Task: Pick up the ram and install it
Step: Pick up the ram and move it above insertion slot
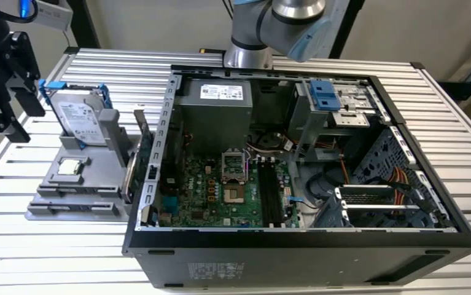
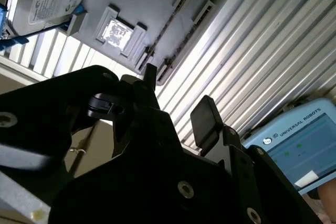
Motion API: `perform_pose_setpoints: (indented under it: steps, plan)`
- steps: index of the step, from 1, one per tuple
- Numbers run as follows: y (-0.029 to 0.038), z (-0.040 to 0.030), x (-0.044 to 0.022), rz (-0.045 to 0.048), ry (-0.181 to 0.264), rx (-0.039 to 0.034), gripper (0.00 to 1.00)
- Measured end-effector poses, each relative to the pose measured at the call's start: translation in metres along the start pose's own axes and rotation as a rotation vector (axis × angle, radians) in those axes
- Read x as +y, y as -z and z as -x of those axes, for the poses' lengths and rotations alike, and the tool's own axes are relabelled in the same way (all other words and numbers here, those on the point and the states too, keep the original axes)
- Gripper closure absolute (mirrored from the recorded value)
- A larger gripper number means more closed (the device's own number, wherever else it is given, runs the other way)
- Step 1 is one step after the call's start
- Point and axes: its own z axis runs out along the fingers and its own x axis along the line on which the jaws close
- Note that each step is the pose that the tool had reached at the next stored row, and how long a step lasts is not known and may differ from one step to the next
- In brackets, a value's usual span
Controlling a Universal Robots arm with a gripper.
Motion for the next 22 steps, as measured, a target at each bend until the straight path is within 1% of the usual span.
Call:
perform_pose_setpoints:
  steps: [5, 9, 15, 22]
  plan:
    - [-0.0037, 0.0000, -0.0001, 0.0001, 0.000, 0.0079, 0.00]
    - [-0.0064, 0.0001, -0.0001, 0.0000, -0.002, 0.0101, 0.00]
    - [-0.0103, 0.0001, -0.0001, 0.0003, -0.017, 0.0122, 0.00]
    - [-0.0137, 0.0001, -0.0002, 0.0001, -0.019, 0.0193, 0.00]
